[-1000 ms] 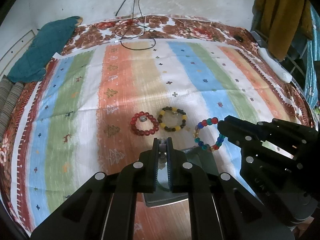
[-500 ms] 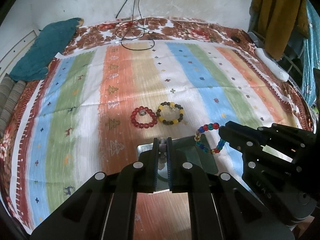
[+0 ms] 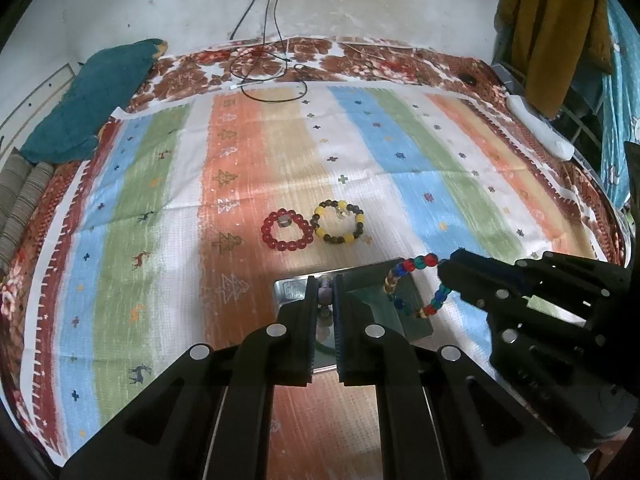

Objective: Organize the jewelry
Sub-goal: 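Carry the pale bracelet with the left tool while the right tool carries the multicolour bracelet into the tin, then open both tools and move them toward the red and yellow-black bracelets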

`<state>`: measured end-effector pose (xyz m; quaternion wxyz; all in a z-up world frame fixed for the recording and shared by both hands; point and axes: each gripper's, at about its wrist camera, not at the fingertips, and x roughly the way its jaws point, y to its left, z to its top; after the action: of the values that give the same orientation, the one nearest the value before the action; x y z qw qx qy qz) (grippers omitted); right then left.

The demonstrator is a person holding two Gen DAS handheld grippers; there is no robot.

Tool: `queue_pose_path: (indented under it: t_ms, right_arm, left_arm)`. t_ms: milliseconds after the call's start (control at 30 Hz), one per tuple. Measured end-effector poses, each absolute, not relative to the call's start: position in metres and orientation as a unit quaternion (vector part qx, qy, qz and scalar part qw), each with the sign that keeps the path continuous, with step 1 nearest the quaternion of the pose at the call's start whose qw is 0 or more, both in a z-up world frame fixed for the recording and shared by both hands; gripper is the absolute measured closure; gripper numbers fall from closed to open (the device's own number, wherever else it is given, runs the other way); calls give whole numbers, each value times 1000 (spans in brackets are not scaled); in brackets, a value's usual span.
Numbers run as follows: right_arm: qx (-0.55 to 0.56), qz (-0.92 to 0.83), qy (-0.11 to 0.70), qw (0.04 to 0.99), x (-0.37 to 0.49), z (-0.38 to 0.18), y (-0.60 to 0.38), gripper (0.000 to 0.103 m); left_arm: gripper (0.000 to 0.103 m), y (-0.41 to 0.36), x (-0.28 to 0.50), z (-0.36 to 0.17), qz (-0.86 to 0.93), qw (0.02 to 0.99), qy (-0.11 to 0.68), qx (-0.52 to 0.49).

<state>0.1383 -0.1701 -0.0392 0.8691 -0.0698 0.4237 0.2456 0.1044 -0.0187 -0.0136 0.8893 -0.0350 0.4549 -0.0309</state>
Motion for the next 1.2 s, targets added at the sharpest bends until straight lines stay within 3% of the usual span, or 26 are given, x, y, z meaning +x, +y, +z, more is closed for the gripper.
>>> queue_pose_path:
  t_ms: [100,233,367,867,1000,1200]
  right_arm:
    - [-65,246,430,866,141,-40,-172,93]
    - [-55,239,445,862,146,-44,-175,92]
    - [-50,229,452,861,150,-47,-178,78]
    - [-65,191,484,851,186,-65,-171,60]
    - [-78,174,490,851,199,-71,-170,51]
    - [-78,169,501,845,216,-77,-169,48]
  left_arm:
    - [96,-18,105,-16,-28,886,461,-43]
    - [88,-14,108,-20,-17,881,471,-51]
    - [85,-6,108,-18,-9,881,469,-60]
    - [64,18,139,-42,27,860,504,-70]
    - [50,20,151,-48,35,857,510,-65]
    - [46,26,170,-58,47,848,524,-67]
